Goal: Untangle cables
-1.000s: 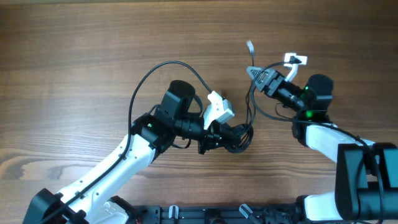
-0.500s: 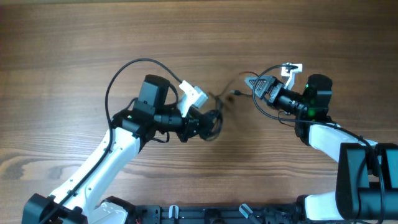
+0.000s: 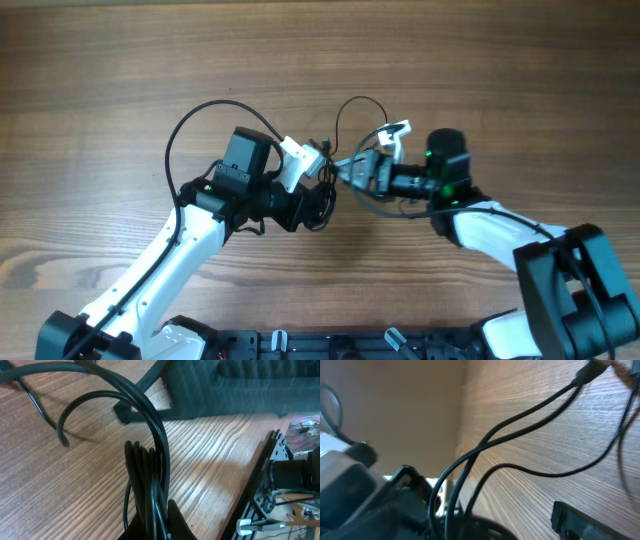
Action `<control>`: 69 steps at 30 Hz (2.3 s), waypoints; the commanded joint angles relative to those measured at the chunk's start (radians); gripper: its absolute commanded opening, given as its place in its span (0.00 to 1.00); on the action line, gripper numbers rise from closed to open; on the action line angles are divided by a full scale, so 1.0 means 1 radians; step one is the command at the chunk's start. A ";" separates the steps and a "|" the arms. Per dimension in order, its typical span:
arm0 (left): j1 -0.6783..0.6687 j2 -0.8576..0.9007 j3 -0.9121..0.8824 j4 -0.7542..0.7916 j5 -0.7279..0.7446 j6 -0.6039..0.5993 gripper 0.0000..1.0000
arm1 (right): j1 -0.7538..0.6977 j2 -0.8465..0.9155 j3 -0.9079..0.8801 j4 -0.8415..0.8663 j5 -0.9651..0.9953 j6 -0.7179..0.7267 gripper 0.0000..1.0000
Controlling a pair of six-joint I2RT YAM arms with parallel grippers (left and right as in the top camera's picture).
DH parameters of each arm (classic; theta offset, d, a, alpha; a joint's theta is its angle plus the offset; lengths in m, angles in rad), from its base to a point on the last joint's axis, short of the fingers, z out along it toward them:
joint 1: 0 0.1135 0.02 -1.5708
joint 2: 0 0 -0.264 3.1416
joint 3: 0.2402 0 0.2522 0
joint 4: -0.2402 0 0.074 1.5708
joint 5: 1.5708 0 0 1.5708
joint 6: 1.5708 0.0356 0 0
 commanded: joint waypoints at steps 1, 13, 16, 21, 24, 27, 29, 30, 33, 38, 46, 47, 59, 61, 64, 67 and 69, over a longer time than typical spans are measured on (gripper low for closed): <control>0.003 -0.021 0.006 -0.018 0.003 0.014 0.04 | 0.075 0.013 0.007 0.006 0.217 0.006 0.91; 0.006 -0.021 0.006 -0.014 -0.032 0.014 0.04 | 0.116 0.013 0.007 0.057 0.312 0.010 0.04; 0.036 -0.021 0.006 0.003 -0.150 0.003 0.04 | 0.116 0.013 0.007 0.008 0.335 0.008 0.04; 0.121 -0.021 0.006 0.163 -0.170 -0.203 0.05 | 0.116 0.013 0.007 -0.040 0.319 0.011 0.04; 0.135 -0.020 0.006 0.229 -0.169 -0.274 0.15 | 0.116 0.013 0.007 -0.039 0.316 0.061 0.04; 0.130 -0.020 0.006 0.251 -0.169 -0.286 0.26 | 0.116 0.013 0.007 -0.039 0.316 0.067 0.04; 0.130 -0.020 0.006 0.248 -0.169 -0.286 0.38 | 0.116 0.013 0.007 -0.039 0.316 0.068 0.04; 0.130 -0.020 0.006 0.248 -0.169 -0.286 0.42 | 0.116 0.013 0.007 -0.039 0.316 0.072 0.04; 0.130 -0.020 0.006 0.248 -0.169 -0.286 0.54 | 0.116 0.013 0.007 -0.037 0.316 0.089 0.04; 0.127 -0.020 0.006 0.201 -0.159 -0.246 0.63 | 0.116 0.013 0.007 -0.031 0.315 0.087 0.04; 0.128 -0.020 0.006 0.040 0.074 -0.020 0.61 | 0.108 0.013 0.007 0.114 0.096 0.029 0.04; 0.128 -0.018 0.006 0.020 0.095 -0.007 0.62 | 0.108 0.013 0.007 0.136 0.073 0.025 0.04; 0.072 -0.016 0.006 -0.027 0.127 0.052 0.34 | 0.108 0.013 0.007 0.278 -0.183 -0.045 0.04; 0.060 -0.016 0.006 -0.026 0.126 0.068 0.17 | 0.107 0.013 0.007 0.291 -0.195 -0.045 0.04; 0.061 -0.016 0.006 -0.023 0.118 0.068 0.04 | 0.105 0.013 0.007 0.294 -0.203 -0.045 0.04; 0.062 -0.016 0.006 -0.023 0.026 0.066 0.04 | 0.081 0.013 0.007 0.309 -0.257 -0.044 0.04; 0.081 -0.016 0.006 -0.016 -0.066 0.037 0.04 | 0.052 0.013 0.007 0.306 -0.298 -0.043 0.04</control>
